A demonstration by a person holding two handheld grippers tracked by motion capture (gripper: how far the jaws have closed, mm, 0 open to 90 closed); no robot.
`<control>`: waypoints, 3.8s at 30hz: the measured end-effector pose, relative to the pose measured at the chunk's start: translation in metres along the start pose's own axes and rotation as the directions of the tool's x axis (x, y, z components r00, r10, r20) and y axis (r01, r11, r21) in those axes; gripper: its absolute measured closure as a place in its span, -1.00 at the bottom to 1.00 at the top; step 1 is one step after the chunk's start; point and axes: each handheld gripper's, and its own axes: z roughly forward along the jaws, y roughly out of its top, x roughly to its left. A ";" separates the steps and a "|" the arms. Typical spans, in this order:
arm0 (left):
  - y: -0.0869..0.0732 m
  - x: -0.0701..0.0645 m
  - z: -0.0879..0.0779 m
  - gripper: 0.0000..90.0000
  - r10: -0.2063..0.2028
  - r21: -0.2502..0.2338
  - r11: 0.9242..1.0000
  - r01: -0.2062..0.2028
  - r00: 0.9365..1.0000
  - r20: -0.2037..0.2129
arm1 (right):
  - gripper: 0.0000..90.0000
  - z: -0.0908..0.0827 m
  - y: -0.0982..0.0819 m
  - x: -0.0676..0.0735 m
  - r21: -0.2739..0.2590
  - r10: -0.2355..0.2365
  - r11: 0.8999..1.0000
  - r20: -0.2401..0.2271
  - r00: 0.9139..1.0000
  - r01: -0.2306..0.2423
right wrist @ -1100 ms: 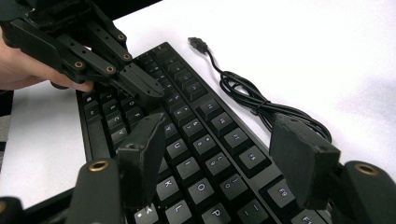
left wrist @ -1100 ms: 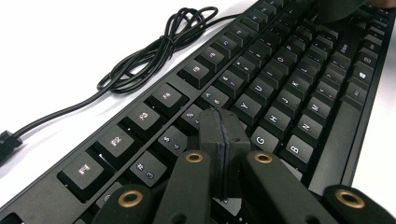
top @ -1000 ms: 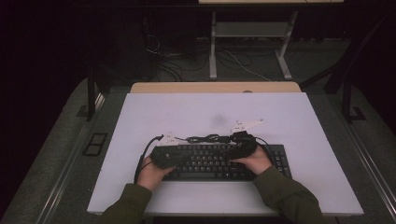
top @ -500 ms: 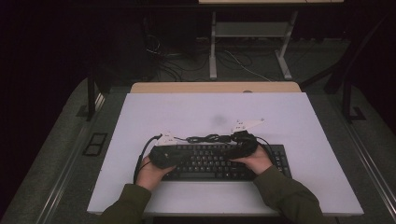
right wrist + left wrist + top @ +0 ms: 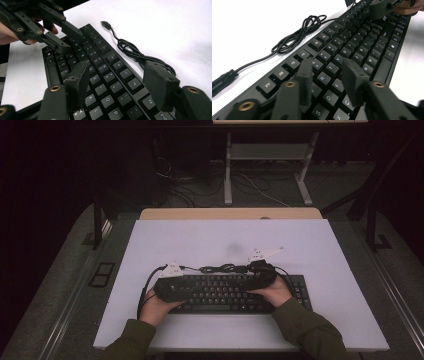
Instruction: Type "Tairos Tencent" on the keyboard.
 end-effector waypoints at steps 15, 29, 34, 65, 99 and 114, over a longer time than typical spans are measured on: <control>-0.008 0.005 -0.011 -0.38 -0.023 -0.018 1.000 0.022 0.999 -0.031 | 0.11 0.004 -0.003 0.005 0.045 -0.010 0.999 -0.008 1.000 0.010; -0.012 0.006 -0.013 -0.62 -0.001 -0.027 1.000 0.000 0.999 -0.044 | 0.76 0.015 -0.008 0.015 0.135 -0.086 0.987 -0.002 0.996 0.085; -0.013 0.006 -0.012 -0.64 0.003 -0.027 1.000 -0.005 0.999 -0.045 | 0.85 0.017 -0.009 0.017 0.153 -0.099 0.983 -0.005 0.995 0.099; -0.014 0.007 -0.012 -0.64 0.000 -0.028 1.000 -0.002 0.999 -0.053 | 0.98 0.021 -0.014 0.013 0.184 -0.107 0.978 0.024 0.994 0.101; -0.013 0.009 -0.017 -0.58 0.004 -0.030 1.000 -0.006 0.998 -0.063 | 0.31 0.005 -0.007 0.005 0.089 -0.061 0.994 0.041 0.997 0.057; -0.015 0.011 -0.021 -0.07 -0.003 -0.020 1.000 0.002 0.999 -0.045 | -0.09 0.003 -0.007 0.001 0.052 -0.025 0.998 0.034 0.999 0.023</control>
